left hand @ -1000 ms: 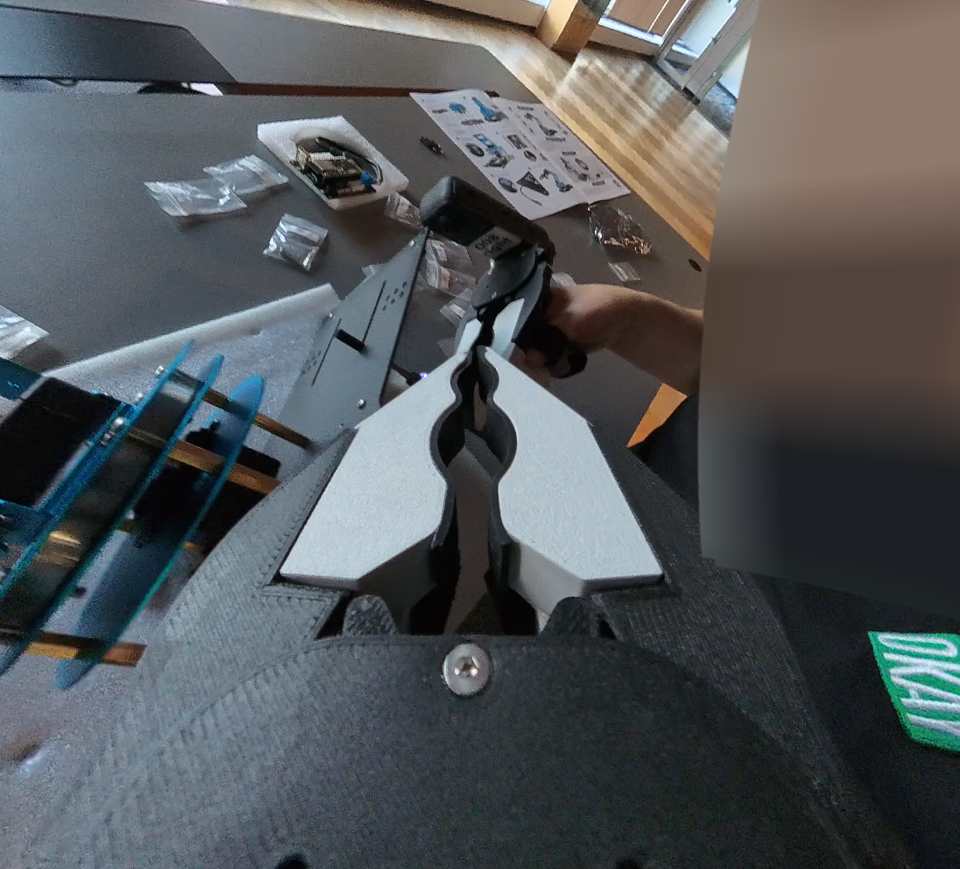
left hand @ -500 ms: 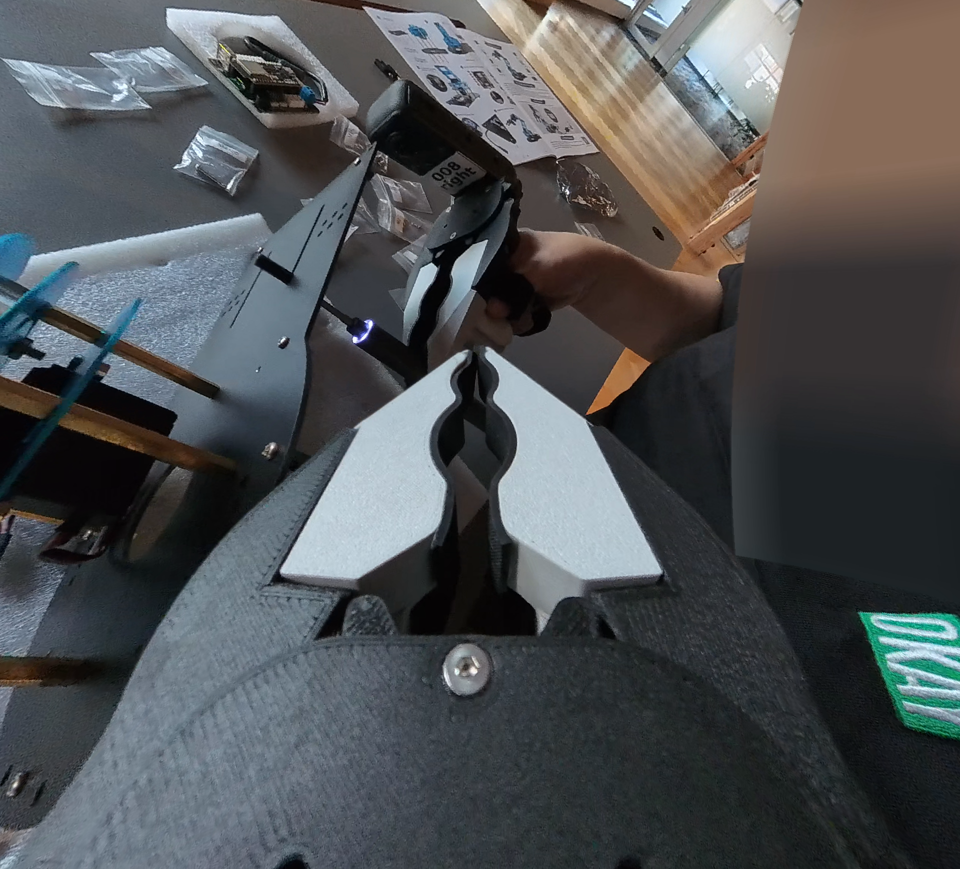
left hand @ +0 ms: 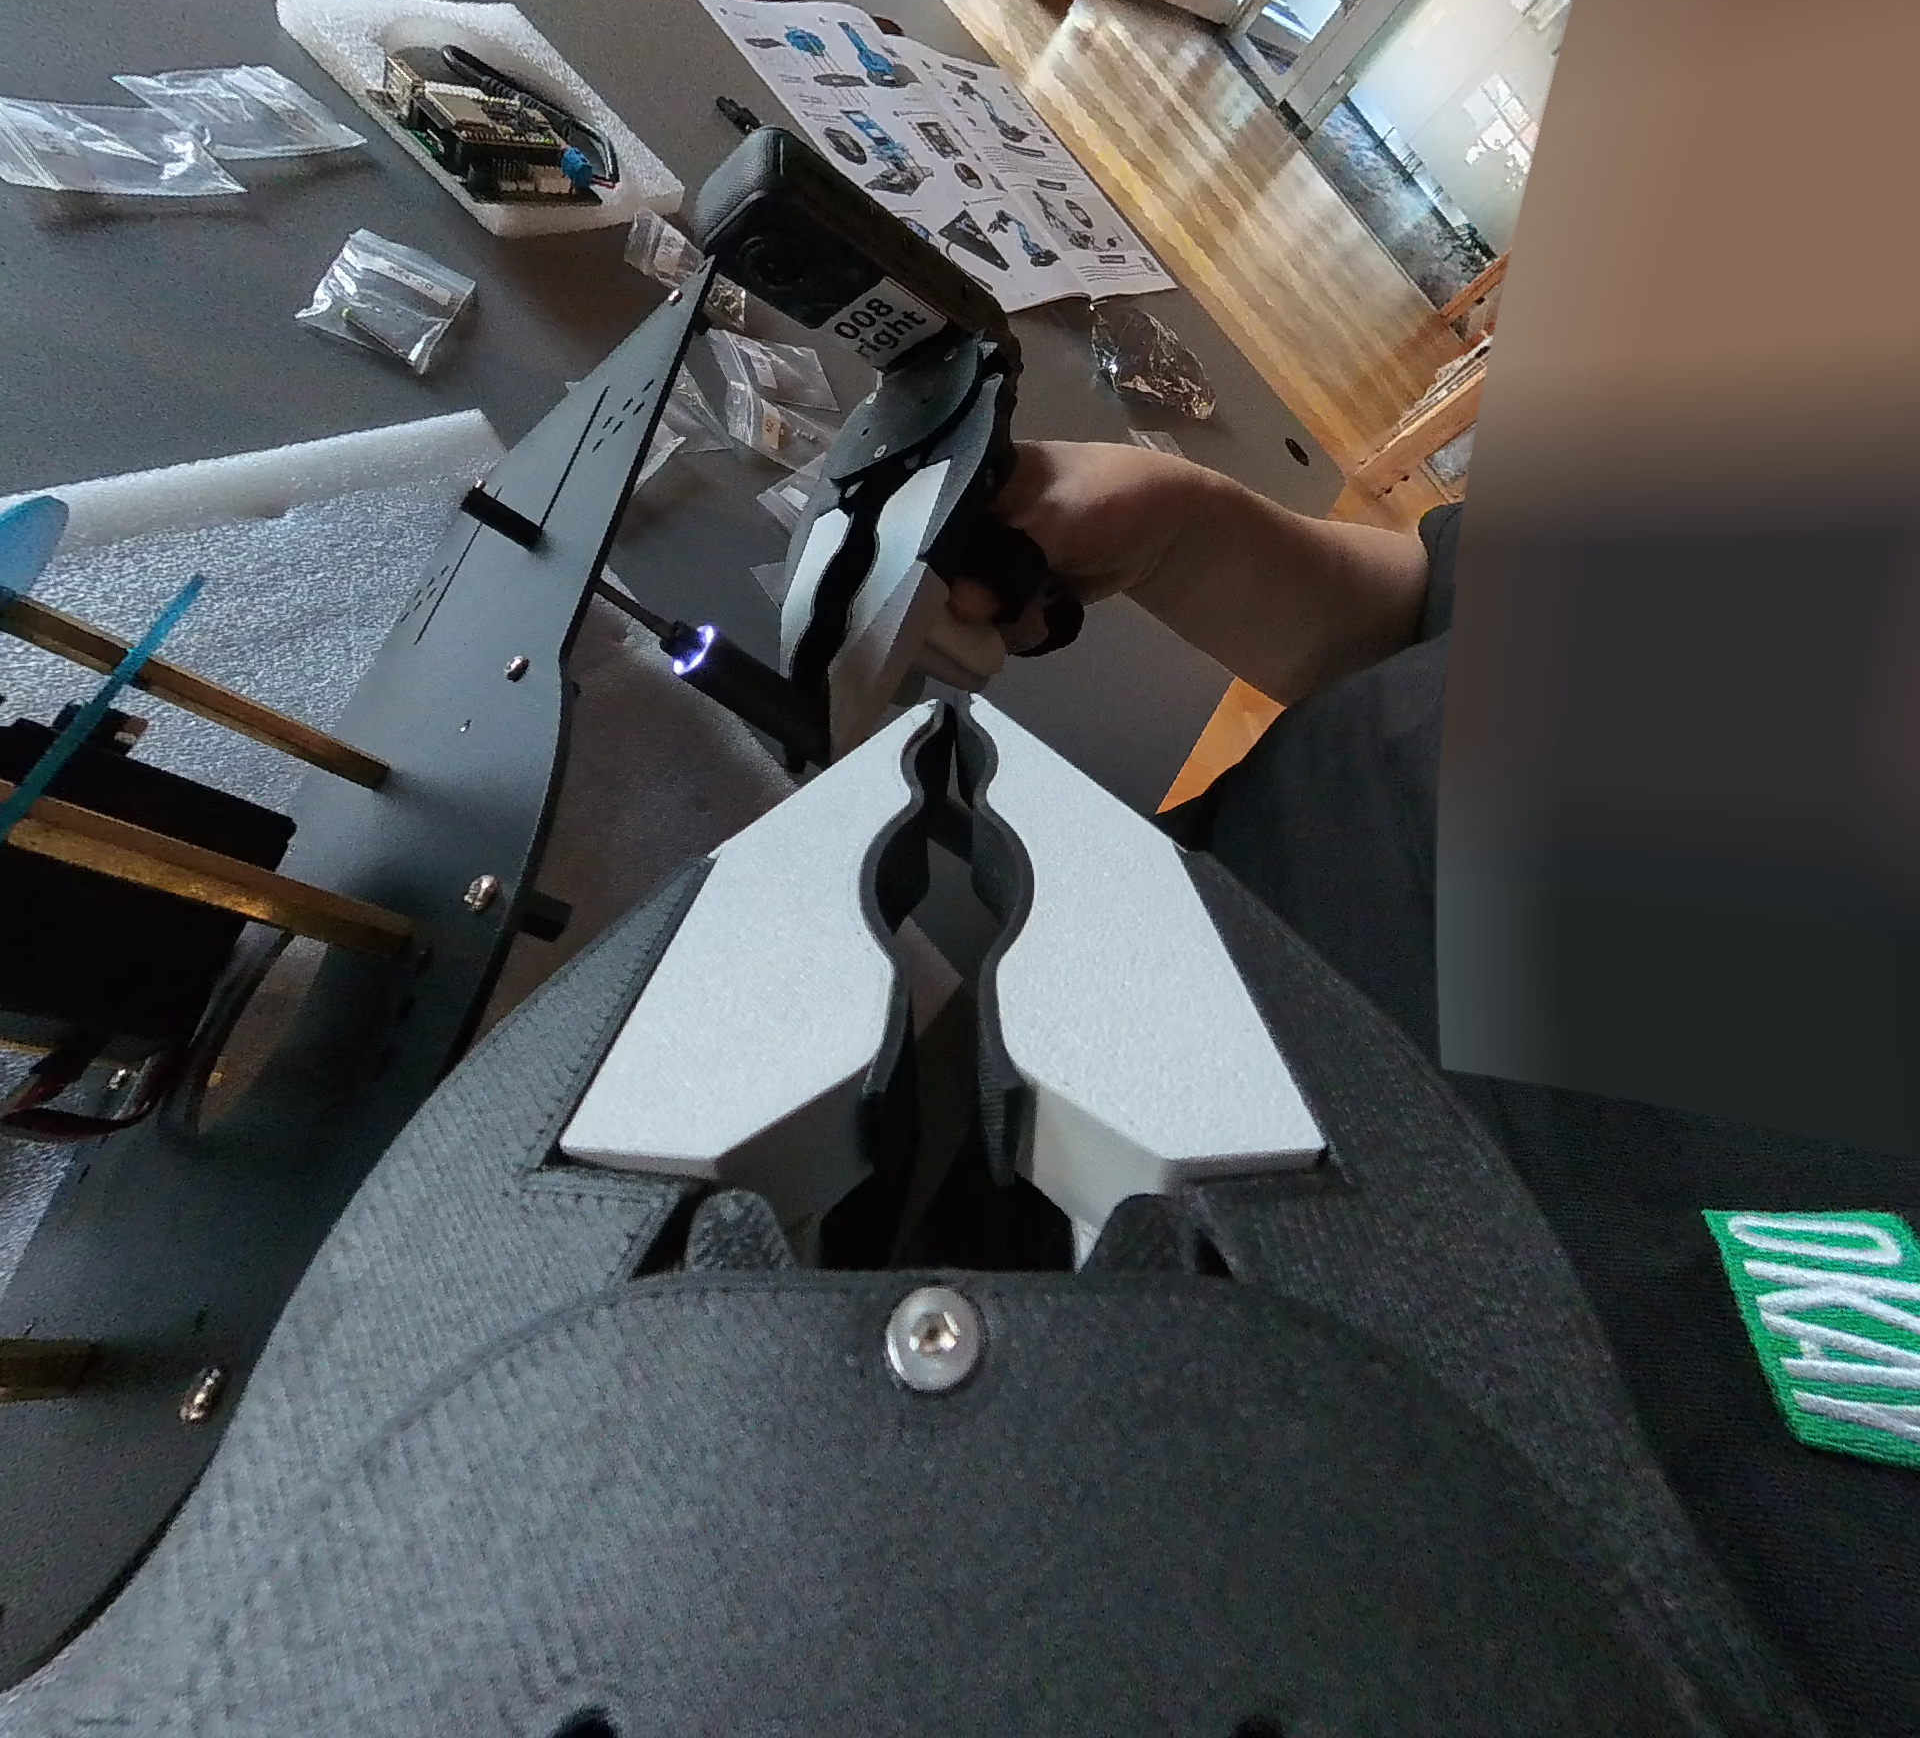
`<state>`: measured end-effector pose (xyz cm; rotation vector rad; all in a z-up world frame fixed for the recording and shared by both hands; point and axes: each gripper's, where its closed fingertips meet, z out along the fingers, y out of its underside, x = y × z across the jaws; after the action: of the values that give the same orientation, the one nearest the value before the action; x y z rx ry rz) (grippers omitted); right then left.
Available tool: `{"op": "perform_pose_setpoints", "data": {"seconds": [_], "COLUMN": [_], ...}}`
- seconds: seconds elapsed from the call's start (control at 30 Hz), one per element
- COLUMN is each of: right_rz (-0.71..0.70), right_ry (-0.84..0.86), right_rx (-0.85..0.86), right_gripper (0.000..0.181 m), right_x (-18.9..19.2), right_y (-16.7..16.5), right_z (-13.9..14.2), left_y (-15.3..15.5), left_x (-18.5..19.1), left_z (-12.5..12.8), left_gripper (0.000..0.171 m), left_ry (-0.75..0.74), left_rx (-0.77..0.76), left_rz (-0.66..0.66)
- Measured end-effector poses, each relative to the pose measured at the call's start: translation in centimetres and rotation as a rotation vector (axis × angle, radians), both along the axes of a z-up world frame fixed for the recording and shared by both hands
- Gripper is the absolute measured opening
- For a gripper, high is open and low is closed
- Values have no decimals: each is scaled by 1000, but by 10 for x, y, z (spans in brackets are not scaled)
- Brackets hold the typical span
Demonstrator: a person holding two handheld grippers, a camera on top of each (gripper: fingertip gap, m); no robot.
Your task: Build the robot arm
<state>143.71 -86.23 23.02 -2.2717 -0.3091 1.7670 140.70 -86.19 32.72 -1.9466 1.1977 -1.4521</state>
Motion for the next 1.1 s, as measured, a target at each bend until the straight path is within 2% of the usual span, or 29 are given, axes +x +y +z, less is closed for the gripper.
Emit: {"op": "perform_pose_setpoints", "data": {"seconds": [0.73, 0.97, 1.1], "right_rz": [-4, 27, 35], "right_ry": [-8, -22, -30], "right_rx": [0, 9, 9], "right_gripper": [16, 16, 16], "right_x": [2, -4, -4], "right_y": [3, 1, 0], "right_z": [0, 1, -1], "left_y": [-5, -15, -28], "left_x": [1, -1, 2], "left_z": [-4, -19, -36], "left_gripper": [0, 0, 0], "left_ry": [-9, -1, -6], "left_rx": [-33, -82, -147], "left_rz": [-30, -37, -28]}}
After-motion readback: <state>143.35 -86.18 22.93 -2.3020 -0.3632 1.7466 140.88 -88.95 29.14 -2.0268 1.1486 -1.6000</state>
